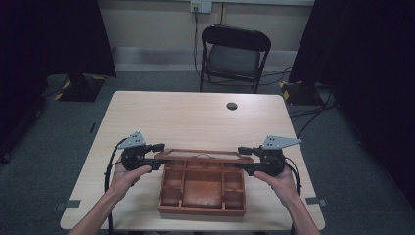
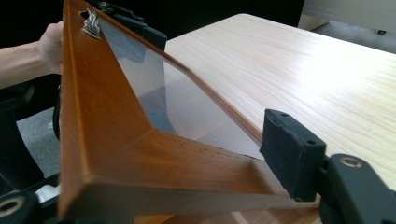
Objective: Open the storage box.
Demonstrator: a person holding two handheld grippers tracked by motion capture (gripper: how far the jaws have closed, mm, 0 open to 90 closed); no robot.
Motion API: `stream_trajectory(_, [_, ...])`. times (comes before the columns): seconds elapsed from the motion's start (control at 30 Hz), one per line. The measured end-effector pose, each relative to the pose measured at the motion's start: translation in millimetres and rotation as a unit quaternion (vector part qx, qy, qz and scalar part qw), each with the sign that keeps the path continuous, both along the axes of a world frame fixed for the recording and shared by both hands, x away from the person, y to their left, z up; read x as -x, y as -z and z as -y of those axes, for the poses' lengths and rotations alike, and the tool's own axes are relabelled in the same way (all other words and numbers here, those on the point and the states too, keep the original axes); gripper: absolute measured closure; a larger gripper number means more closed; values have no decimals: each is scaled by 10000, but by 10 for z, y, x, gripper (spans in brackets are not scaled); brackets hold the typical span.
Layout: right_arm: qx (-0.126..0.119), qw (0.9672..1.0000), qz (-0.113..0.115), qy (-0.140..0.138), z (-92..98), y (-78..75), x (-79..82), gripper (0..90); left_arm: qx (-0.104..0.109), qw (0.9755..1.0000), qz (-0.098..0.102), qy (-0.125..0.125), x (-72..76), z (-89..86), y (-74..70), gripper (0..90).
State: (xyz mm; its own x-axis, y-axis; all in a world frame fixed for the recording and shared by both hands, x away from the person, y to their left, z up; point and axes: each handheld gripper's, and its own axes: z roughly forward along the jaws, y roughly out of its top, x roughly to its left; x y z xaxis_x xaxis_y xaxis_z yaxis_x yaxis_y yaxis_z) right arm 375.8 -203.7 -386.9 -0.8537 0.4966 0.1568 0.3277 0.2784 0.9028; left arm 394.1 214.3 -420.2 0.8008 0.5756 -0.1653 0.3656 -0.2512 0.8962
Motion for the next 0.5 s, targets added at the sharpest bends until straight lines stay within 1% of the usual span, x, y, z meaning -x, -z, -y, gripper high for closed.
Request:
stream_trajectory(0.07, [-13, 10000, -28, -16, -1, -1, -33, 429, 20, 10000, 21, 25, -26, 27, -5, 390])
stream_trajectory(0.1, [-19, 10000, -15, -16, -4, -3, -44, 434, 60, 10000, -2, 39, -37, 39, 2, 388])
stream_trajectory(0.13, [-23, 10000, -19, -13, -5, -5, -51, 431, 64, 10000, -19, 21, -50, 55, 15, 383])
stream_trajectory(0.17, [-40, 10000, -32, -12, -6, -1, -64, 424, 24, 10000, -32, 8, -65, 72, 33, 382])
stream_trajectory(0.23, [11, 9999, -97, 38, -13, 28, -96, 394, 41, 10000, -65, 31, -88, 84, 51, 382])
stream_trajectory(0.27, [27, 9999, -120, 62, -12, 42, -107, 398, 45, 10000, -66, 35, -95, 90, 55, 381])
stream_trajectory(0.33, [15, 9998, -165, 87, -2, 70, -138, 399, 15, 10000, -33, 26, -102, 87, 51, 393])
stream_trajectory(0.4, [4, 9997, -195, 110, -1, 79, -167, 402, -15, 10000, -48, 52, -126, 85, 39, 407])
stream_trajectory(0.5, [-31, 9997, -188, 170, 0, 86, -214, 428, 31, 9999, -61, 73, -169, 87, 19, 429])
